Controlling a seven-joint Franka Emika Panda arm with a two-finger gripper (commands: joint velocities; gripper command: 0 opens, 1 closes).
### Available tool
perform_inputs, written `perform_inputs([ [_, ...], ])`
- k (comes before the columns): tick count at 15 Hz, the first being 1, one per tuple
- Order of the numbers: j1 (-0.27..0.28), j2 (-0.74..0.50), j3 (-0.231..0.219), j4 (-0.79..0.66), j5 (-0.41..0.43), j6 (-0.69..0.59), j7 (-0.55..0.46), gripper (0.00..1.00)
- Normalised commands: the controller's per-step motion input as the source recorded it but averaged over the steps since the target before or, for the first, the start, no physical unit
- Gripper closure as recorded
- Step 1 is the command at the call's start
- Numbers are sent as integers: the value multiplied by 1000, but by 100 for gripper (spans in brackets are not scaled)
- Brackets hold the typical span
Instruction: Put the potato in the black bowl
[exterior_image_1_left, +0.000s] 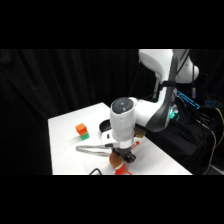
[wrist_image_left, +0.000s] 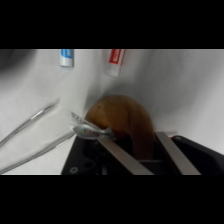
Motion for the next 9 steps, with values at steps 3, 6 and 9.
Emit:
perform_inputs([
  [3, -53, -541, -34, -157, -41, -369, -92, 97],
  [6, -105, -490, -104, -208, -138, -243, -49, 98],
  [9, -220, -405, -111, -296, -100, -84, -130, 98],
])
